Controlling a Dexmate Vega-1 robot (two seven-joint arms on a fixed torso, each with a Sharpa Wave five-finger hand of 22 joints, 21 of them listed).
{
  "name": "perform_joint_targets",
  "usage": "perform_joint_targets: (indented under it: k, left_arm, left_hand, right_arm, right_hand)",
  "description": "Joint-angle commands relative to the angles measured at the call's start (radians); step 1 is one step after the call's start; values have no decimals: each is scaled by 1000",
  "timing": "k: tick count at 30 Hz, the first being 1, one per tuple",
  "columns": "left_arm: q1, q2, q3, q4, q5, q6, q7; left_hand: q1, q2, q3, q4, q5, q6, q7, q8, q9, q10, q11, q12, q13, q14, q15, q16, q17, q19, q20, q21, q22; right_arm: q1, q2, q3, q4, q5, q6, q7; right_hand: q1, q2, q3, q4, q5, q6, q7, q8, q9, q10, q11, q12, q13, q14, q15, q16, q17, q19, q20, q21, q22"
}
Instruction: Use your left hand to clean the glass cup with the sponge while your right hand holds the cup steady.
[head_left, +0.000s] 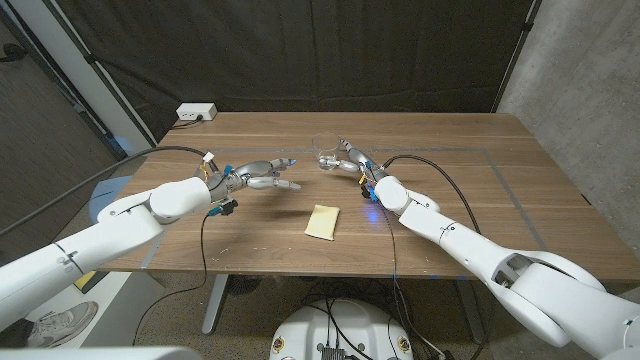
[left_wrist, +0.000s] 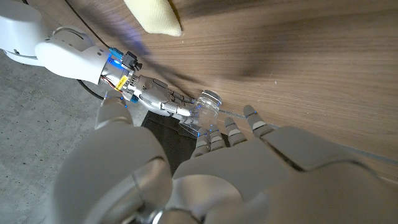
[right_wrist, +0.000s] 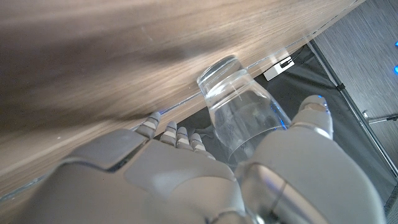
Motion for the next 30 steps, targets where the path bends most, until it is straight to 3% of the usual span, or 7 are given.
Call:
perform_joint_targets:
  k: [1,7,11,19,27,30]
  left_arm:
    - [11,2,-8,3,-10,-1,2]
    - [6,-4,-5,15,-15,-4,-2]
    - [0,-8,-2,24,-17,-7,-6]
    - [-14,-13,1,43,-20,-14,-13]
    - [-35,-26,13,70,-27,-20,-28]
    - [-41,-31,16,79,-30,-27,-31]
  left_hand:
    - [11,1,-1,-1,5,6,-3,9,5,2,1,4,4,-4,-4,9,4,-3,-8,-3,1]
    - [11,1,-3,1,6,6,-2,8,6,-1,3,4,5,-7,-4,8,5,-4,-8,-4,2]
    - [12,2,-5,4,7,6,0,7,6,-2,4,3,6,-9,-4,8,6,-3,-8,-5,2]
    - [12,3,-7,7,8,6,-1,6,7,-5,3,3,7,-12,-3,8,7,-4,-11,-7,2]
    - [13,4,-10,10,9,7,2,5,8,-5,5,4,8,-14,-2,8,7,-4,-12,-9,2]
    - [12,4,-12,11,9,9,2,6,8,-6,3,3,8,-14,-2,8,8,-4,-13,-9,2]
  right_arm:
    - [42,62,-14,109,-17,57,-26]
    - [58,94,-11,168,-19,105,-57]
    - [74,123,-13,226,-26,144,-92]
    - [127,183,-26,357,-37,208,-106]
    - [168,237,-29,473,-48,254,-140]
    - [171,254,-27,492,-56,245,-175]
  right_hand:
    - [-6,-8,-10,0,10,-41,-5,5,4,-15,-1,3,3,-14,0,-1,1,0,-19,8,4]
    - [0,-4,-20,1,20,-56,-6,4,5,-34,0,2,3,4,14,11,2,24,-18,24,4]
    - [11,-1,-28,-1,29,-51,-6,10,6,-22,2,11,4,22,4,18,2,64,-40,40,5]
    - [22,1,-34,-3,35,-42,-8,15,7,-11,-6,18,5,32,-9,20,1,80,-66,45,5]
    - [48,9,-37,-9,44,-41,-18,17,7,-27,-8,14,5,46,-16,22,1,107,-86,53,5]
    - [76,22,-37,-14,53,-8,-37,30,7,-1,-18,27,5,79,-21,31,2,112,-85,53,6]
